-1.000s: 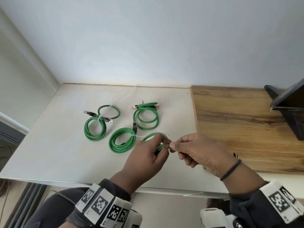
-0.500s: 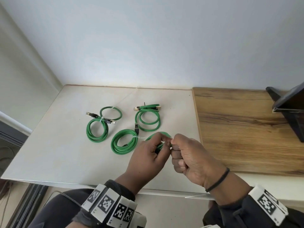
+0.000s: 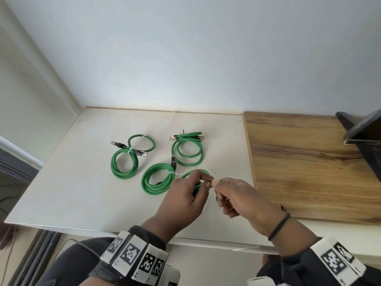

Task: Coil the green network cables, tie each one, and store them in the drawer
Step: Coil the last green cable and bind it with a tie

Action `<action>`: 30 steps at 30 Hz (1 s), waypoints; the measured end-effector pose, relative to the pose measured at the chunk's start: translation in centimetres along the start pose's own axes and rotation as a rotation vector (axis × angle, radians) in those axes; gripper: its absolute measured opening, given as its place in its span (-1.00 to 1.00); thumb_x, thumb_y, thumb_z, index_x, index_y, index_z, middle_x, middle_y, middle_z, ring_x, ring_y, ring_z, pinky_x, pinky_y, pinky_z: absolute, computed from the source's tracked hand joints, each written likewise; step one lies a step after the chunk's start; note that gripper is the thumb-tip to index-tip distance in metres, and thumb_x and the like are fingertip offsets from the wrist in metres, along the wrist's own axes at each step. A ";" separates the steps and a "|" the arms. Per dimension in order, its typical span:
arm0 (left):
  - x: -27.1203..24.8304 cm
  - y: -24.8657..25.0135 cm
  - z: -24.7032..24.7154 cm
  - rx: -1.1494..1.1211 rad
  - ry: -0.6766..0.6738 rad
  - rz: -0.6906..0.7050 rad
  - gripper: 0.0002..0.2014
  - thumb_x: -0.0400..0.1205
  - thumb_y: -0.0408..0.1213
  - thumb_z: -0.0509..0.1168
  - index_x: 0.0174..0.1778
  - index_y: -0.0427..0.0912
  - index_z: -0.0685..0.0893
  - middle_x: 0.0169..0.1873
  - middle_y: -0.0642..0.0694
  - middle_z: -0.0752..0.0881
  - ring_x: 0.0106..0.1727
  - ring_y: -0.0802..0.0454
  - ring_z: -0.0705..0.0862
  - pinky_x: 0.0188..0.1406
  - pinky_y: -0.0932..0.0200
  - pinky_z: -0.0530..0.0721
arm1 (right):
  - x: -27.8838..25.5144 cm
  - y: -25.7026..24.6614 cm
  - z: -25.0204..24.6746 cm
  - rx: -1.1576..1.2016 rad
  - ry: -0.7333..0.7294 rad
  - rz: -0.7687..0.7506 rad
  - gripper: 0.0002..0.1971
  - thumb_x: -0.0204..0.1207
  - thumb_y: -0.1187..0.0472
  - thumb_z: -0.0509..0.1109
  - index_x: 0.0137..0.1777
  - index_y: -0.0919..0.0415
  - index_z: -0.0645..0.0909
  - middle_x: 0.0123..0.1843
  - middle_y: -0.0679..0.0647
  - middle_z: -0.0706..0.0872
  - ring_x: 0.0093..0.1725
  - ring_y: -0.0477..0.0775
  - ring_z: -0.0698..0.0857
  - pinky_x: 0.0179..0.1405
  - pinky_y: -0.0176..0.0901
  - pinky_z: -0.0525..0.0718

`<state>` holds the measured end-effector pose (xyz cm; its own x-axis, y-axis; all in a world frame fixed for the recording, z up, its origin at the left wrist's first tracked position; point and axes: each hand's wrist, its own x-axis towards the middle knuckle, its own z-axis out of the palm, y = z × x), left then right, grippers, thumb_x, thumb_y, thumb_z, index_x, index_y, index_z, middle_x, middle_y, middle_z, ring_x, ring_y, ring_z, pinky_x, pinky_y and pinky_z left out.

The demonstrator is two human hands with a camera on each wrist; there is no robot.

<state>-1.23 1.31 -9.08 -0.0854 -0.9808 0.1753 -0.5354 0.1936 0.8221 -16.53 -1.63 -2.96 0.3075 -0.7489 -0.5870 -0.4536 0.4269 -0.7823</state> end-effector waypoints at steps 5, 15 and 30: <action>0.0 0.3 0.3 0.306 0.030 0.076 -0.84 0.66 -0.07 0.14 0.09 0.06 0.55 -0.27 0.15 0.73 -0.11 0.19 0.63 0.19 0.18 0.36 | 1.1 1.4 -1.1 -0.083 0.184 -0.076 -0.85 0.52 0.08 0.44 -0.21 0.08 0.77 -0.44 -0.17 0.65 -0.39 -0.13 0.53 -0.38 -0.33 0.44; 0.1 1.2 1.1 0.464 -0.013 0.085 -0.67 0.61 -0.16 0.13 0.27 0.05 0.24 -0.17 0.07 0.80 0.05 0.03 0.71 0.51 0.18 0.13 | 1.3 1.3 -0.6 0.434 0.164 0.085 -0.70 0.59 0.11 0.36 -0.09 0.40 0.71 -0.28 0.28 0.80 -0.35 0.13 0.72 -0.26 -0.09 0.79; 0.4 2.9 -0.9 -0.132 0.302 -0.039 -0.79 0.59 -0.18 0.30 0.13 0.09 0.53 0.05 0.15 0.68 0.19 0.22 0.61 0.15 0.26 0.58 | 2.4 2.1 -1.5 0.362 0.167 -0.027 -0.86 0.52 0.15 0.43 -0.08 0.22 0.74 -0.23 0.06 0.82 -0.30 -0.04 0.72 -0.20 -0.16 0.62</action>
<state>-2.07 1.46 -6.19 0.1966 -0.9400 0.2790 -0.4185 0.1768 0.8908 -18.04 -3.28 -5.70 0.1616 -0.8219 -0.5463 -0.1137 0.5344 -0.8376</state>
